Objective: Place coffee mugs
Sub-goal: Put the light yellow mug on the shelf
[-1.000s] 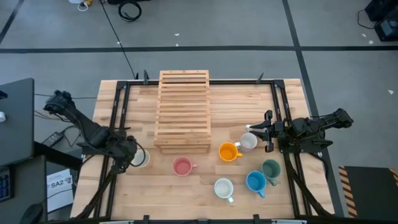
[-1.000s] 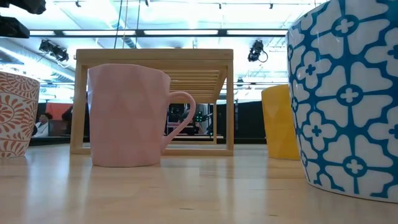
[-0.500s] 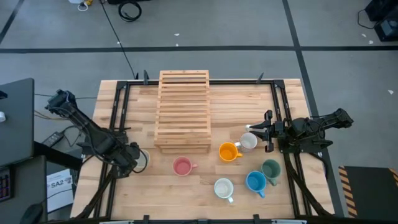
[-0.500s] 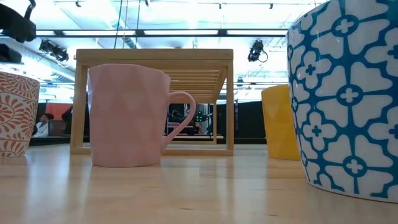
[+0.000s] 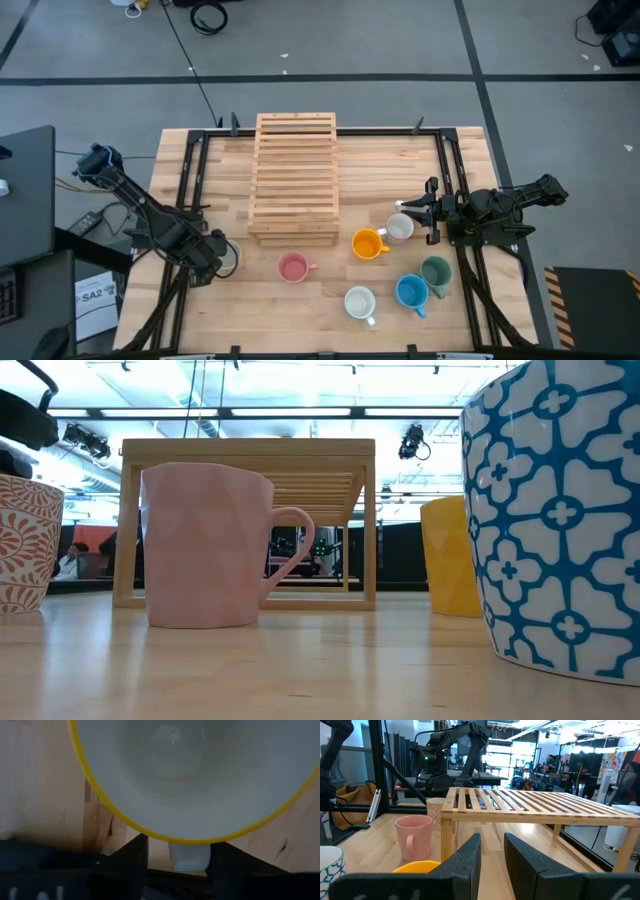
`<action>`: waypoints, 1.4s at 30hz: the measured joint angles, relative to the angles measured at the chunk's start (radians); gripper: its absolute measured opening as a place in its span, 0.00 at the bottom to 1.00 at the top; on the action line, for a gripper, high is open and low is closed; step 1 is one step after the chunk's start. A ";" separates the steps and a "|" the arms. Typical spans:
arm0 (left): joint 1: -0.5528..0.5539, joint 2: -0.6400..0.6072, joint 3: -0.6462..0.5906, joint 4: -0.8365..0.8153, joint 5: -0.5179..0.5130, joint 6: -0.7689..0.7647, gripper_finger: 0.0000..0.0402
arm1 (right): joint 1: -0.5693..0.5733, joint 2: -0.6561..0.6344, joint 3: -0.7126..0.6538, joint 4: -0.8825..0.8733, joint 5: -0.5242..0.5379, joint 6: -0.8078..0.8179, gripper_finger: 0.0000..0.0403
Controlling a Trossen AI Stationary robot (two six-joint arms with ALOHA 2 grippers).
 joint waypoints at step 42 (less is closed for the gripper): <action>0.000 -0.003 0.139 -0.018 0.021 0.040 0.20 | 0.000 0.000 0.000 0.000 0.000 0.000 0.22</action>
